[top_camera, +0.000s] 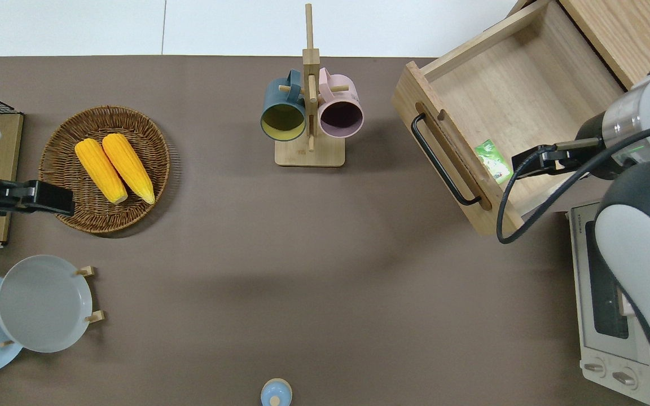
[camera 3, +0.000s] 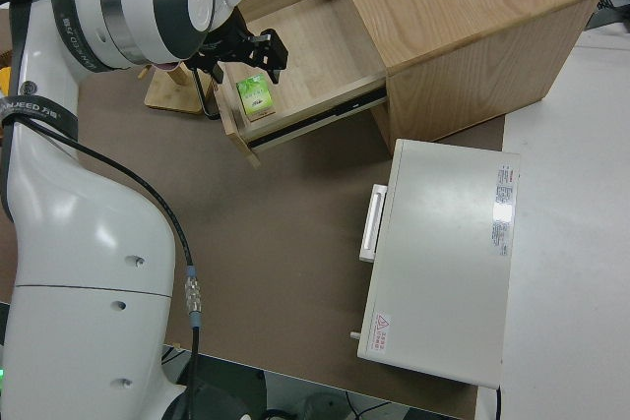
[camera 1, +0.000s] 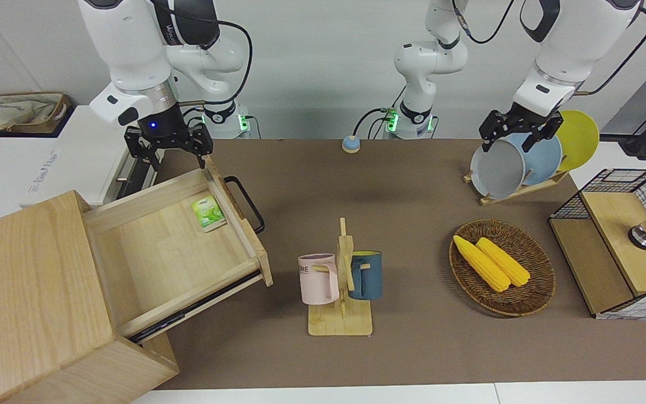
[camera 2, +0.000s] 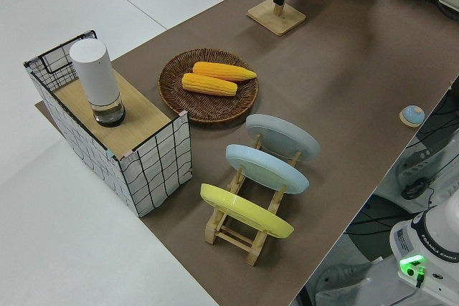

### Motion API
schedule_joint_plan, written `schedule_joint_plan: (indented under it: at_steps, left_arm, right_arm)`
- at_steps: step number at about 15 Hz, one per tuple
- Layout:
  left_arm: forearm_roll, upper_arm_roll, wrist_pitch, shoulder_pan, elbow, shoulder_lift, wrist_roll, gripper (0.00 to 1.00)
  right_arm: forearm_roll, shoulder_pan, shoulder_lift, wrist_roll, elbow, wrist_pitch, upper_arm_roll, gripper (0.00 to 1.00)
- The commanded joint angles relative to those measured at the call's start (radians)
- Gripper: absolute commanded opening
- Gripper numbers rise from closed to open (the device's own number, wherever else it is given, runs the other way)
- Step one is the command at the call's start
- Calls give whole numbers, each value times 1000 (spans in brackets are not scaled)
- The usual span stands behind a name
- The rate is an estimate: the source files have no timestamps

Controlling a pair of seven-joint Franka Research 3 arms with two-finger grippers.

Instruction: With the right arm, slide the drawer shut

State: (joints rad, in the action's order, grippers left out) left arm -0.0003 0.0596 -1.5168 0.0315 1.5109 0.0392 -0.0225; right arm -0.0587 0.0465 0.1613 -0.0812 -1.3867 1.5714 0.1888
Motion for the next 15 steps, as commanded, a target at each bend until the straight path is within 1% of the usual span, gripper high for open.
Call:
schedule_joint_plan:
  at_steps: [1, 8, 9, 10, 11, 13, 14, 15]
  left_arm:
    - [17, 6, 20, 4, -26, 11, -10, 993]
    - [17, 6, 20, 4, -24, 11, -10, 993]
    - [17, 6, 20, 4, -26, 11, -10, 993]
    - [17, 6, 20, 4, -26, 11, -10, 993]
    - [17, 6, 20, 4, -26, 11, -10, 993]
    - [17, 6, 20, 4, -24, 11, -10, 993]
    - [17, 6, 20, 4, -26, 11, -10, 993]
    - [17, 6, 20, 4, -26, 11, -10, 993]
  right_arm:
    - [11, 10, -20, 9, -20, 1, 9, 985]
    - [14, 12, -20, 14, -18, 1, 9, 985]
    - [14, 12, -20, 14, -18, 1, 9, 979]
    - [8, 13, -20, 17, -18, 1, 9, 936]
    - [8, 15, -20, 21, -18, 1, 9, 763]
    - [8, 15, -20, 23, -17, 1, 9, 262]
    - [10, 13, -20, 23, -17, 1, 9, 48]
    - [8, 13, -20, 24, -17, 1, 9, 1]
